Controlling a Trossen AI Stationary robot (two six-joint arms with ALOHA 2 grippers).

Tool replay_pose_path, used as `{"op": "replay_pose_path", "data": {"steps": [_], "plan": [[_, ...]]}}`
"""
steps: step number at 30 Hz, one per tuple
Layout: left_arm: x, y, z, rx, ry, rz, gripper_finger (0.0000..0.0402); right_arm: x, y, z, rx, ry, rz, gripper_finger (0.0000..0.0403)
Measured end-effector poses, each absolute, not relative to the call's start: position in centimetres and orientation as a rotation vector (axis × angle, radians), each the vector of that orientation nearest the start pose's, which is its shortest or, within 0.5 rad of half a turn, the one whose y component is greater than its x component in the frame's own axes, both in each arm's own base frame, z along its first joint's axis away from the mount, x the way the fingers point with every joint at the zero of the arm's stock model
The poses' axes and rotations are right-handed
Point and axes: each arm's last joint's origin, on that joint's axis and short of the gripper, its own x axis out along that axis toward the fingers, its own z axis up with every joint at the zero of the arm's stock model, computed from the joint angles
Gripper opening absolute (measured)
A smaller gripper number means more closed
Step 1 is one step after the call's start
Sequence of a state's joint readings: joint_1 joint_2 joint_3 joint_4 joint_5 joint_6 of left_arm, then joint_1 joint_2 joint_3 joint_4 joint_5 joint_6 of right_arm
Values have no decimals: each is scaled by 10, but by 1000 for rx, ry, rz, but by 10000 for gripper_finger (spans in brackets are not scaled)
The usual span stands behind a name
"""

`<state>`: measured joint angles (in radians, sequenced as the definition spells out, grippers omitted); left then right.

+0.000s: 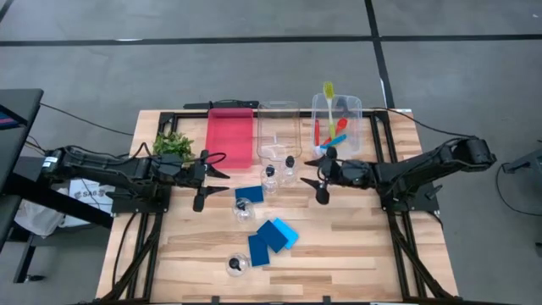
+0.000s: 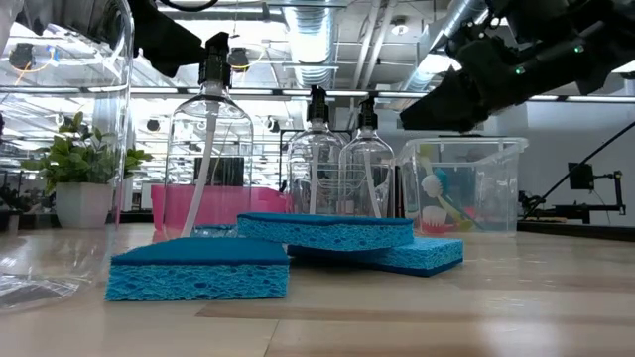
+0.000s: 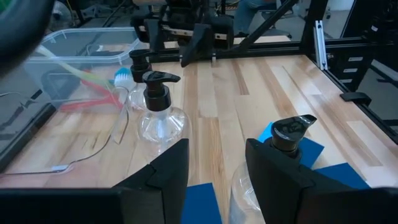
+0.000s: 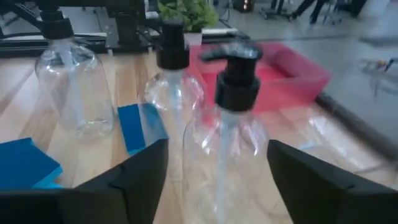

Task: Pick & Place Kitchen Sink Supplies
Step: Put the soap dispenser into the left transparent bin

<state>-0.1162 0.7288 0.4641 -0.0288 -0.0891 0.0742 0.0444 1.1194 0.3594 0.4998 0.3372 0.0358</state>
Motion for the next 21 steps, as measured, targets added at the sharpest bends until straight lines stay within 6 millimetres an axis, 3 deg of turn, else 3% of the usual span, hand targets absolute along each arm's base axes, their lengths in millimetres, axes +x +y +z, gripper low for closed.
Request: {"op": "replay_pose_path", "data": {"steps": [8,12,17,21], "plan": [[167,-17,245,104,291,-38,161,222,-10,205,-74,220,-336,282],[167,-17,245,104,291,-38,161,227,-15,202,-88,243,-357,282],[167,-17,245,104,289,-38,161,246,-17,195,-107,292,-341,282],[167,-17,245,104,290,-38,161,260,-20,201,-124,283,-343,282]]}}
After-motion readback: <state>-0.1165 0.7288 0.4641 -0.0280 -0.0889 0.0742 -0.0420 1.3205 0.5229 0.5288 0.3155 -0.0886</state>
